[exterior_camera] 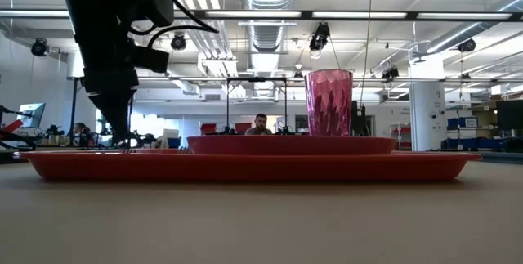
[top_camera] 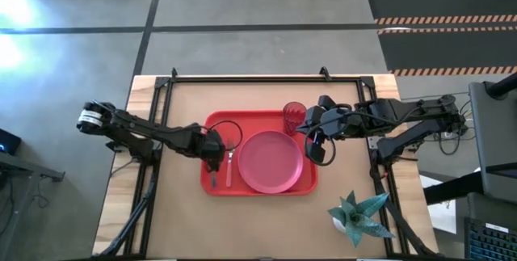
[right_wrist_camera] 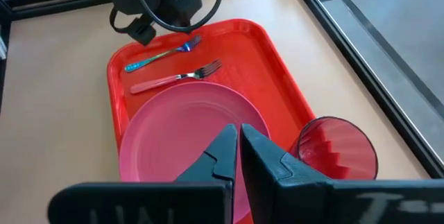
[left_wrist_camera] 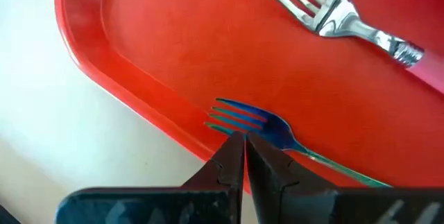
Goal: Pick and place plate/cup/fork/spoon on tray
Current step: Adjust the blue fork on the red tray, then return to Home Position
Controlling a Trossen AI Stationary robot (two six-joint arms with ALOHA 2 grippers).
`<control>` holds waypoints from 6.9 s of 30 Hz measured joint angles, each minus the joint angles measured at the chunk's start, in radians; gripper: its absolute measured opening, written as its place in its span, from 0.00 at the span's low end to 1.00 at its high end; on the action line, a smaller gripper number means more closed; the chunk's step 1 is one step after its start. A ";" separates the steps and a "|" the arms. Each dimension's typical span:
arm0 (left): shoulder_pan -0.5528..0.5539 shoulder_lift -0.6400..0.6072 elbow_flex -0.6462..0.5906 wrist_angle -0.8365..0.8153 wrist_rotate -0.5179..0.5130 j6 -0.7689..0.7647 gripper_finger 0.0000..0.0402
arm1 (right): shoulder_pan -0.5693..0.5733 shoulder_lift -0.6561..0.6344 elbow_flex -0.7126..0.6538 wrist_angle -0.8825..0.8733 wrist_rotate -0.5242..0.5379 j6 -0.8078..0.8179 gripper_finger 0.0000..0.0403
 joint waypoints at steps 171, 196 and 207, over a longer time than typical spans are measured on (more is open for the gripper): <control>0.011 -1.412 -0.788 1.158 0.678 0.145 0.00 | 0.000 -0.825 -1.293 1.694 -0.548 0.036 0.02; 0.011 -1.410 -0.800 1.139 0.695 0.128 0.00 | 0.000 -0.921 -1.508 1.949 -0.593 0.131 0.02; 0.011 -1.410 -0.801 1.138 0.696 0.128 0.00 | 0.000 -1.193 -1.508 1.729 -0.573 0.124 0.02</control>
